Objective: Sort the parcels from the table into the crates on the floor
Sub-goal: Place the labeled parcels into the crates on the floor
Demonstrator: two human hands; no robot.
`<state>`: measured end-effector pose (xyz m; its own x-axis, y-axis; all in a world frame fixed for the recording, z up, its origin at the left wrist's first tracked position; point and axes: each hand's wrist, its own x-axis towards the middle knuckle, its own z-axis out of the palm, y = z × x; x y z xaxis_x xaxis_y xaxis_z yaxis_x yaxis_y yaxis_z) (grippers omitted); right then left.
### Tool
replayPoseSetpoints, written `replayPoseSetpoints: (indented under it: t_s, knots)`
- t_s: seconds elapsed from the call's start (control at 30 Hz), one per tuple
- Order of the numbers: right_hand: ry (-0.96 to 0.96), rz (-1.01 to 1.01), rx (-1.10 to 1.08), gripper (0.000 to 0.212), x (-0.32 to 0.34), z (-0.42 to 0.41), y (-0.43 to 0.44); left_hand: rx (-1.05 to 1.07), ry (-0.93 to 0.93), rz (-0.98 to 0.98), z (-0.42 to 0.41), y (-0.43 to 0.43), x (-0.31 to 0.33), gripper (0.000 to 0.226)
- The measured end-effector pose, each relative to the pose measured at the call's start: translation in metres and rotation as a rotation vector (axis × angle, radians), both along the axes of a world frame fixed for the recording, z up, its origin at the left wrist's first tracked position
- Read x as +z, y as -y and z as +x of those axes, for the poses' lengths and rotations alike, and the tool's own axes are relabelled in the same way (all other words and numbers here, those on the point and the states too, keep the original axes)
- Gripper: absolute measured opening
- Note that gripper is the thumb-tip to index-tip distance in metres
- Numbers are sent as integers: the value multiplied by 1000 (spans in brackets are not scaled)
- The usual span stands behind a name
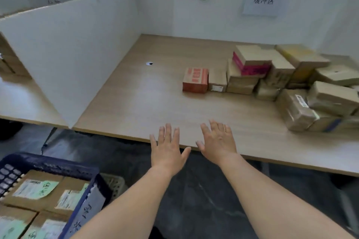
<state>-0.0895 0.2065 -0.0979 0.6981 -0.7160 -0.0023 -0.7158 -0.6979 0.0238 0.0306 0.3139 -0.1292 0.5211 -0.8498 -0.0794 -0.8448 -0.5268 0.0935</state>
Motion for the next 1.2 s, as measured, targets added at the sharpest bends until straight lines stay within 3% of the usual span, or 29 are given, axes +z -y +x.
replayPoseSetpoints:
  t_s: [0.27, 0.7, 1.0, 1.2]
  knots:
    - [-30, -5, -146, 67, -13, -24, 67, -136, -30, 49, -12, 93, -13, 76]
    - [-21, -54, -422, 67, 20, -48, 231, -348, -74, -82, -3, 284, 19, 76]
    - [117, -129, -456, 62, 68, -63, 364, -311, -165, -208, 1, 416, 73, 74]
    - [258, 8, -406, 42, 89, -55, 437, -180, -331, -234, -2, 481, 99, 71]
